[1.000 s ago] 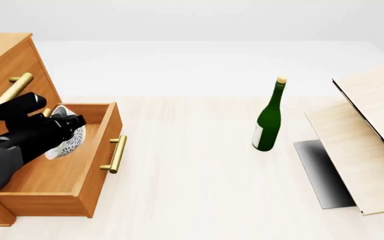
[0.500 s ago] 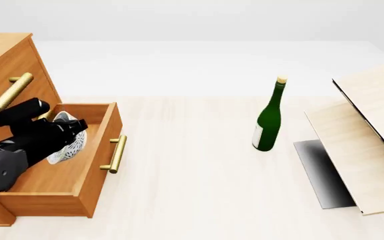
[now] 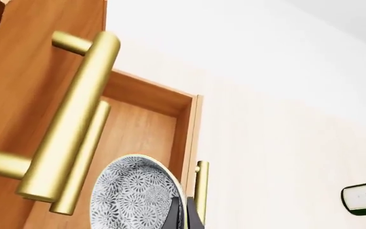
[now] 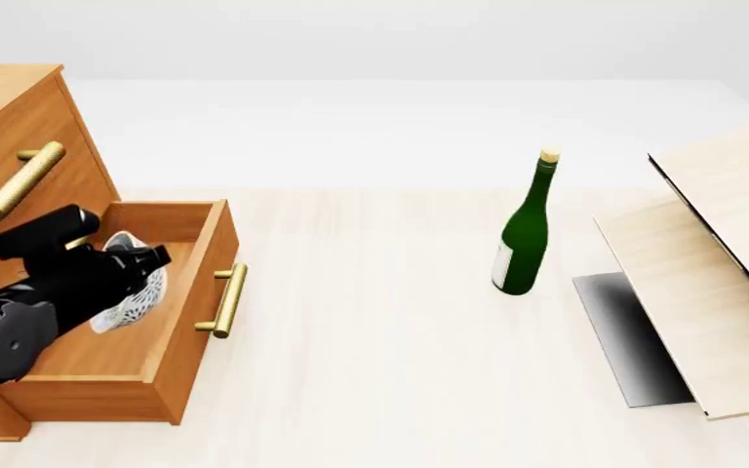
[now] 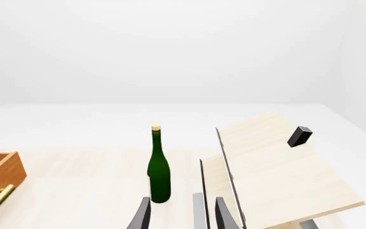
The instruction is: Put the bowl in the bottom drawer of the cabinet.
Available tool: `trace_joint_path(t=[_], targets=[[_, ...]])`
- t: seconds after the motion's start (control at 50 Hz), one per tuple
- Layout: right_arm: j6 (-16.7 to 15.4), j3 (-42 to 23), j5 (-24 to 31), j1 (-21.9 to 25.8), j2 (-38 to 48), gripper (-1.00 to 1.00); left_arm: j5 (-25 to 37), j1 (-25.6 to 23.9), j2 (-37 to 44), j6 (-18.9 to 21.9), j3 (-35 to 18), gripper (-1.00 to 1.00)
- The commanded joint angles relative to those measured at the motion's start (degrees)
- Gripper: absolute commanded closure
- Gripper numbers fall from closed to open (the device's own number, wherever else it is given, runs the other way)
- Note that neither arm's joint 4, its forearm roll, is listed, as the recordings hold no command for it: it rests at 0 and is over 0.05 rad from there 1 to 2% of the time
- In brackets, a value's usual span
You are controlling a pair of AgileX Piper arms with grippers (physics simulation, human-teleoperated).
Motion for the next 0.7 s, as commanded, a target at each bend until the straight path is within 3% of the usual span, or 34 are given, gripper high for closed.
trace_joint_path(t=[0.02, 0.7], targets=[[0.0, 0.0, 0.0, 0.0, 0.0, -1.0, -0.4, 1.0, 0.1, 0.7, 0.6, 1.0], [0.0, 0.0, 0.0, 0.0, 0.0, -1.0, -2.7, 6.2, 1.3, 3.6, 4.1, 1.0]])
